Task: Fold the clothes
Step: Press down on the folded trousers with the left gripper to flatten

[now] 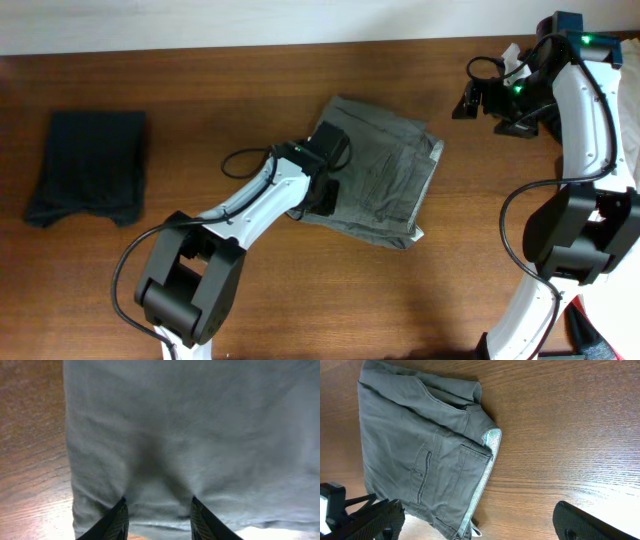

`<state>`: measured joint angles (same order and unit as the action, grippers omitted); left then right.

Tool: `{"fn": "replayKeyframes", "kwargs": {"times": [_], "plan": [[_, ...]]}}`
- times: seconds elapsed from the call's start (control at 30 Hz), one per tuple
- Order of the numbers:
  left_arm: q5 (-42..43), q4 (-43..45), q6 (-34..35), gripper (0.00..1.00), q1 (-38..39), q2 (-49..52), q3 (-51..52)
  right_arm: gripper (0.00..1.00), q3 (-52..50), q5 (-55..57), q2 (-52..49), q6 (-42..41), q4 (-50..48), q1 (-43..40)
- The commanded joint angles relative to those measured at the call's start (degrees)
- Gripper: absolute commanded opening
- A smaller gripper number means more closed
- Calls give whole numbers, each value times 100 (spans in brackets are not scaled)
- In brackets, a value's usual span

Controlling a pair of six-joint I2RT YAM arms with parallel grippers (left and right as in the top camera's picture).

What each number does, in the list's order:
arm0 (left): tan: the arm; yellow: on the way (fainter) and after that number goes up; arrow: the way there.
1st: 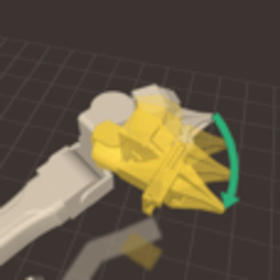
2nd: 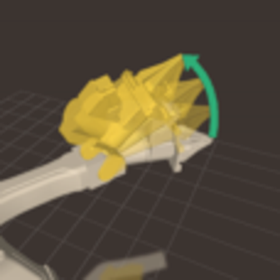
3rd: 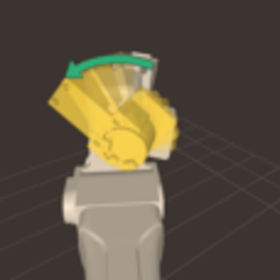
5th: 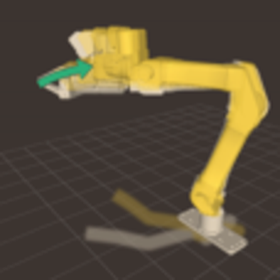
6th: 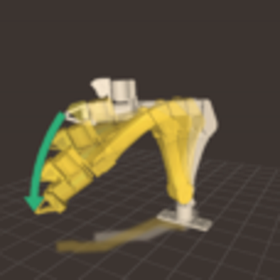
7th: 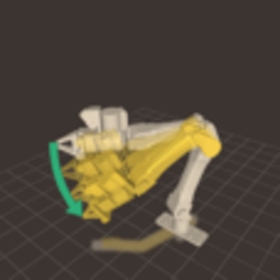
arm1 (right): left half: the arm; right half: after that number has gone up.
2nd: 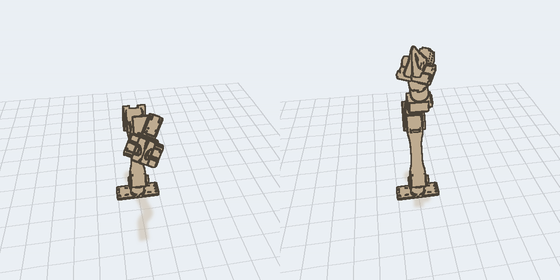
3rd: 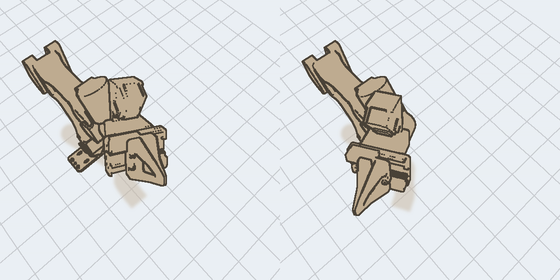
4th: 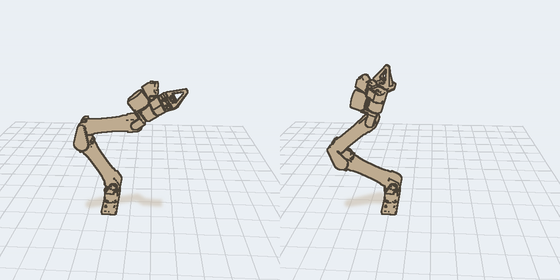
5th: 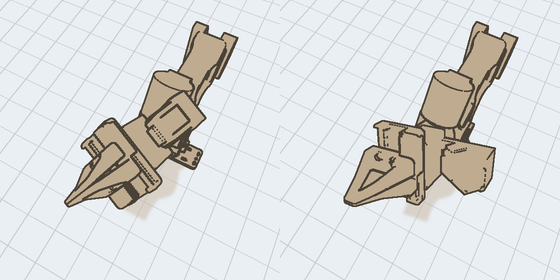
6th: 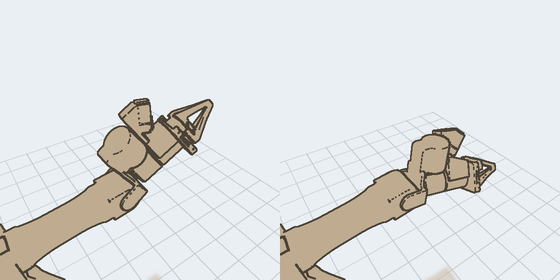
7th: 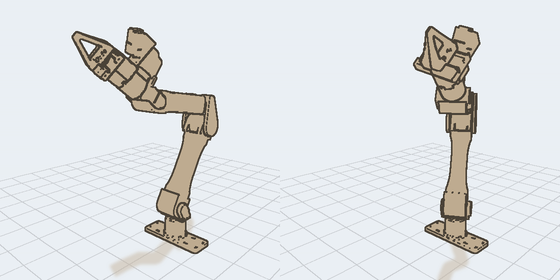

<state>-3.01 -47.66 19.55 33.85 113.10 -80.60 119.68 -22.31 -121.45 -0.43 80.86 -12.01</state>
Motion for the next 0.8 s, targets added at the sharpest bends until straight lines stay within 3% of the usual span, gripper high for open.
{"fn": "replayKeyframes", "kwargs": {"times": [0.0,0.33,0.57,0.73,0.77], "plan": [[-256,83,81,40,-153,68,160,99,37,52,85,-2,15,13],[-313,868,74,41,-308,90,643,99,37,52,85,-2,17,13],[-1609,1152,9,41,-522,90,643,99,37,52,85,-2,15,13],[-1655,1801,-98,40,-839,131,643,99,37,52,85,-2,15,13],[-1631,1814,-101,34,-885,131,640,99,37,52,85,-2,15,13]]}}
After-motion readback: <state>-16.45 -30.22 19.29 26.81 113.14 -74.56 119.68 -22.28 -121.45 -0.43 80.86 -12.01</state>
